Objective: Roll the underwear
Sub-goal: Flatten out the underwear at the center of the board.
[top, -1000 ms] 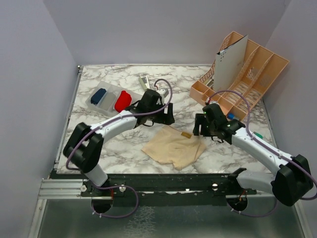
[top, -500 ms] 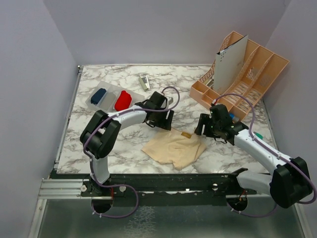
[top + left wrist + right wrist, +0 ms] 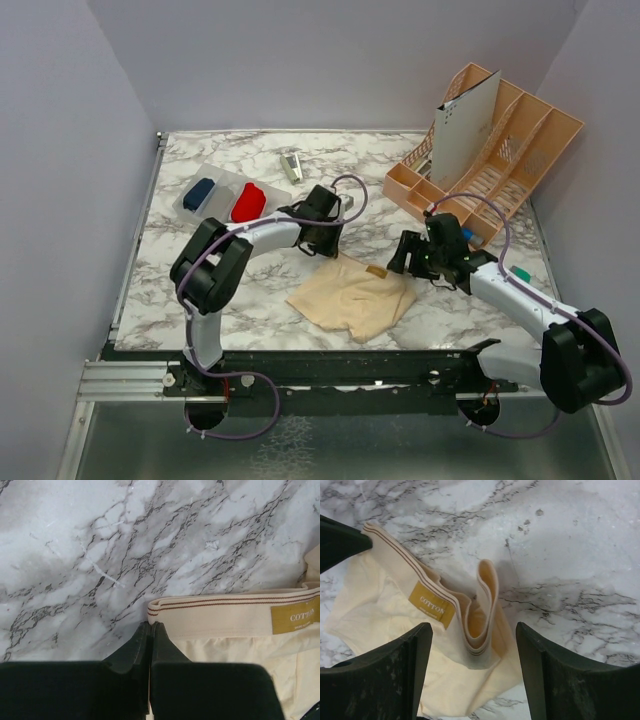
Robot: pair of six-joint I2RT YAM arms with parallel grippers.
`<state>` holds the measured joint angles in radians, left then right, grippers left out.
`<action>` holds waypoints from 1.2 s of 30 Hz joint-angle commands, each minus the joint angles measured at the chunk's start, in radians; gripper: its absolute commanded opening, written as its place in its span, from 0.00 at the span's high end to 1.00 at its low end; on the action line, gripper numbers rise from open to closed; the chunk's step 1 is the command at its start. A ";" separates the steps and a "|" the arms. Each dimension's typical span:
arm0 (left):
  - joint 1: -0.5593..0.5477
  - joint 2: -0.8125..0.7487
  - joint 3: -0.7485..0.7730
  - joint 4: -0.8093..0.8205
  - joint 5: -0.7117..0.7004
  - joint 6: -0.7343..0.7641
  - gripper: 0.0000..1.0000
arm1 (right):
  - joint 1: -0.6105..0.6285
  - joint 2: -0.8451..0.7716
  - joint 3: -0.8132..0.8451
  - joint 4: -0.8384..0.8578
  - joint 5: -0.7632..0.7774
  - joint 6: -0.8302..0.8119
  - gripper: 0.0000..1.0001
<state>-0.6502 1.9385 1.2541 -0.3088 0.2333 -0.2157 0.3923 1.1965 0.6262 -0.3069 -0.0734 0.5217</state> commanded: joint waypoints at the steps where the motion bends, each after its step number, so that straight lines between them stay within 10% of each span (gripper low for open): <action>1: 0.012 -0.075 -0.123 -0.015 -0.140 -0.040 1.00 | -0.009 -0.016 -0.003 0.100 -0.119 -0.030 0.28; 10: 0.243 -0.434 -0.418 0.042 -0.192 -0.140 1.00 | -0.015 0.013 0.030 0.163 -0.179 -0.070 0.27; 36: 0.247 -0.409 -0.410 0.031 -0.123 -0.112 1.00 | 0.022 0.605 0.399 0.016 -0.036 -0.243 0.42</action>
<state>-0.4015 1.5402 0.8227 -0.2783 0.0822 -0.3393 0.4038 1.7489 1.0153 -0.2638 -0.1535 0.3042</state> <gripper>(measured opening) 0.018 0.587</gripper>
